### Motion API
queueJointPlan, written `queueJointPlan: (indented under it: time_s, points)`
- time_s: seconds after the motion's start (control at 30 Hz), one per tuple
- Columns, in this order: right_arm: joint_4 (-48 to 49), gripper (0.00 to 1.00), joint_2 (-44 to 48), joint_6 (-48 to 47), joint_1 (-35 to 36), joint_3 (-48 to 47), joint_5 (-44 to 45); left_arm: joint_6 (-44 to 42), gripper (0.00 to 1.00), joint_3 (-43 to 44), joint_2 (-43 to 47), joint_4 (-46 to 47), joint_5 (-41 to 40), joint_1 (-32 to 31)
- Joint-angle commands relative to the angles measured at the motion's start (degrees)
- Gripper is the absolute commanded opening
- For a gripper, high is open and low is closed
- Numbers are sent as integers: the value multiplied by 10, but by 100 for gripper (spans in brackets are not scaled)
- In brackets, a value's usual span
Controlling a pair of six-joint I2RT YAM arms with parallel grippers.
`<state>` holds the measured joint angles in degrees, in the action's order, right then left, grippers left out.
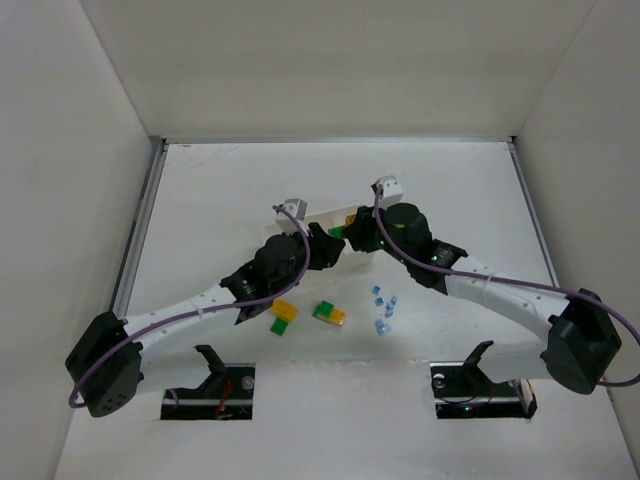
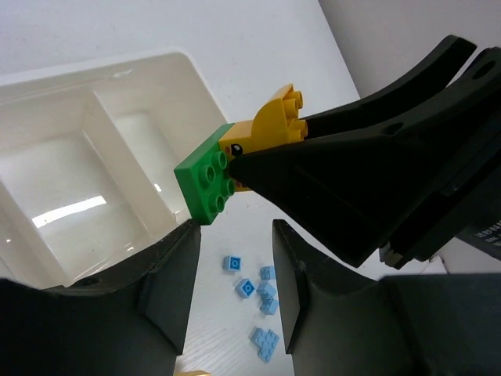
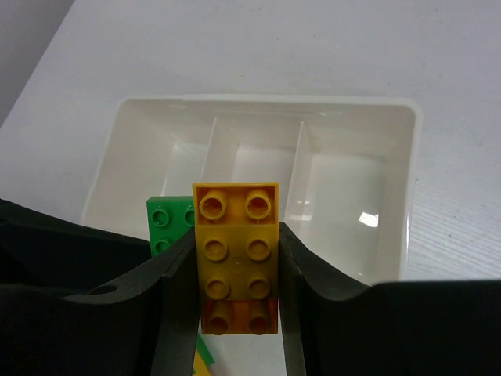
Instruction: Sort the legos into containers by color
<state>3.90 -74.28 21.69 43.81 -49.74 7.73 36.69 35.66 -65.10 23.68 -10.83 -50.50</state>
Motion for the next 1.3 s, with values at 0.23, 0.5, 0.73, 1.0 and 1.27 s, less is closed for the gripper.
queueJointPlan:
  time_s: [0.23,0.5,0.73,1.0,1.27]
  points:
    - [49,18,9,14,-4,7,-22,8,34,13,-9,59,-16,23]
    - [61,18,13,25,-8,14,-44,7,32,18,-27,72,-17,26]
    - [72,18,18,38,-18,22,-63,5,11,12,-28,77,-23,27]
    - [93,18,48,58,-52,46,-103,-6,3,-18,15,55,-45,59]
    - [117,18,69,68,-64,62,-108,-13,4,-55,110,-30,-66,152]
